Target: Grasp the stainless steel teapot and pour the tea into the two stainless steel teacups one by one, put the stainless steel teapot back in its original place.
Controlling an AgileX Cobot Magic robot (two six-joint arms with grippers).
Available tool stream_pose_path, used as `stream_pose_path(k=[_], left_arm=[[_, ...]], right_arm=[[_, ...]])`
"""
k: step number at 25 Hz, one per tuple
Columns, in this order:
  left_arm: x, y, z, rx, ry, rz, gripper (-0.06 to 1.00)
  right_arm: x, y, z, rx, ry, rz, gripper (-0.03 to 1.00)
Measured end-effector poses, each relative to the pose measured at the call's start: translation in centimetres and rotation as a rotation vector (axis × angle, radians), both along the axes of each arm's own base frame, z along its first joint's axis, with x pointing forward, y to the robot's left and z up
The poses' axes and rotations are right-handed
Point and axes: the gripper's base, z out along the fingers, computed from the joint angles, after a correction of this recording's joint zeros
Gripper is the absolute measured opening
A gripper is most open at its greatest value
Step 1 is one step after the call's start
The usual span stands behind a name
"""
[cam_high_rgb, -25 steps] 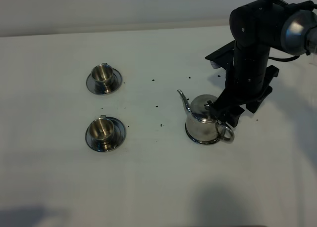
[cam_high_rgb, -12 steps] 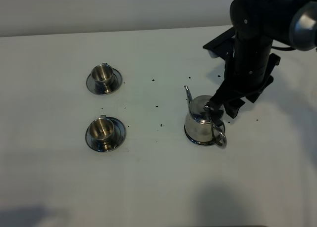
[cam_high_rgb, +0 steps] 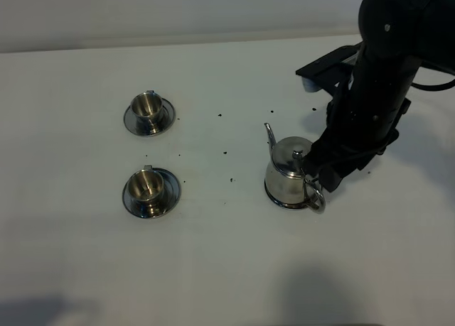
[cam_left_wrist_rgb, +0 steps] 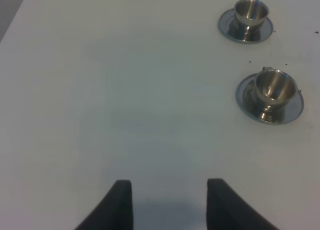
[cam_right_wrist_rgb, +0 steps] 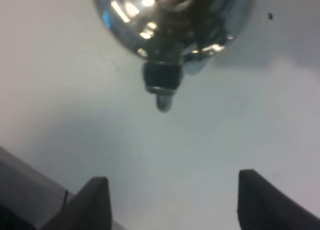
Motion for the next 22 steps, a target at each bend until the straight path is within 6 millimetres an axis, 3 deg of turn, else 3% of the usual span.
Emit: stream_pose_path(k=[4,9,22], left_arm=[[0.0,0.0,0.0,0.0,0.0,0.0,0.38],[0.0,0.0,0.0,0.0,0.0,0.0,0.38],[0.0,0.0,0.0,0.0,0.0,0.0,0.38]], right_arm=[[-0.4,1.2,-0.2,0.002,-0.016,0.037,0.53],[0.5,1.9,-2.8,-0.013,0.01,-0.009,0.53],[1.6,2.4,-5.6,-0.028,0.002,-0.049,0.53]])
